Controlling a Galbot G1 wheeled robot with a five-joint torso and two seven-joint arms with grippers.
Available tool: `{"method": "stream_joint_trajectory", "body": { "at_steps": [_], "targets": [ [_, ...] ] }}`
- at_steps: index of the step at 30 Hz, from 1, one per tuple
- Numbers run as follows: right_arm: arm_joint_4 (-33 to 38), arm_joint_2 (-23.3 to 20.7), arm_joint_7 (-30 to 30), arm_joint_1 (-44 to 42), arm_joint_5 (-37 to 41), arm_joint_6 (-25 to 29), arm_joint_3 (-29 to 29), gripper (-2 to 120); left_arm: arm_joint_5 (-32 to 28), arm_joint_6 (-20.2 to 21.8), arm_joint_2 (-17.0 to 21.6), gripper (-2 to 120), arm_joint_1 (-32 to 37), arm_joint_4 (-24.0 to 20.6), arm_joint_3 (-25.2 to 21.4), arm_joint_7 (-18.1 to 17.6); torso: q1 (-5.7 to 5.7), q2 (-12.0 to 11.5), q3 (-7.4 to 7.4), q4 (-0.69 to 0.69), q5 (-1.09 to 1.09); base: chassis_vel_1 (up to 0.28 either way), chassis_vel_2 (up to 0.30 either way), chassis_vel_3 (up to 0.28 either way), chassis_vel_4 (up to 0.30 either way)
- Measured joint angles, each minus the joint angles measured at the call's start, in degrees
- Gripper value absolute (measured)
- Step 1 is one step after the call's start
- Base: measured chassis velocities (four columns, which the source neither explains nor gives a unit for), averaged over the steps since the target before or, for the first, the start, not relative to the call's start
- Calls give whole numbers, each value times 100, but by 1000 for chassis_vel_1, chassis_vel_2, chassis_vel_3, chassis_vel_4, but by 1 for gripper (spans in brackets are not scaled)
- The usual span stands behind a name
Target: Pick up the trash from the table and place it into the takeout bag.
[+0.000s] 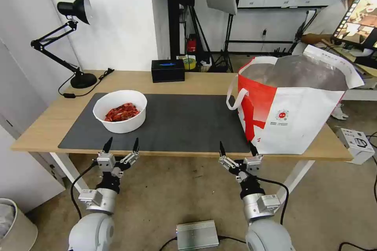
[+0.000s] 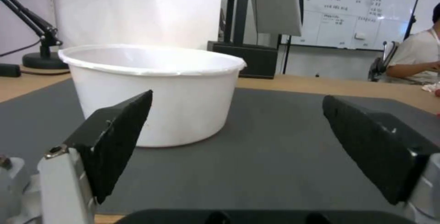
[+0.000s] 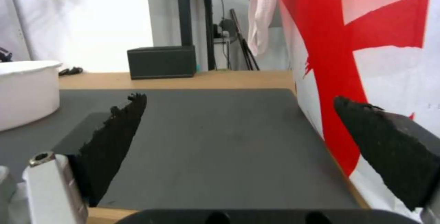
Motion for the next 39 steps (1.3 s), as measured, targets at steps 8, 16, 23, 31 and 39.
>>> {"method": "stream_joint_trajectory", "body": {
  "at_steps": [8, 16, 23, 31, 39],
  "targets": [
    [-40, 22, -4, 43, -22, 3, -32, 100, 15, 11, 16, 100, -52, 70, 12, -2, 0, 0, 0, 0, 0, 0, 0, 0, 0],
    [-41, 22, -8, 44, -21, 6, -32, 100, -69, 136, 128, 100, -145, 81, 10, -4, 0, 0, 0, 0, 0, 0, 0, 0, 0],
    [-41, 21, -11, 45, -18, 9, -30, 100, -432, 432, 588, 100, -360, -14, -140, -30, 0, 0, 0, 0, 0, 0, 0, 0, 0],
    [-41, 21, -13, 45, -15, 10, -28, 100, -1005, 1002, 1308, 100, -760, -114, -270, -301, 1, 0, 0, 0, -1, 0, 0, 0, 0],
    [-39, 21, -13, 46, -11, 10, -28, 100, -1506, 1856, 2048, 100, -1425, -115, -82, -851, 1, 0, 0, 0, 0, 0, 0, 0, 0]
  ]
}}
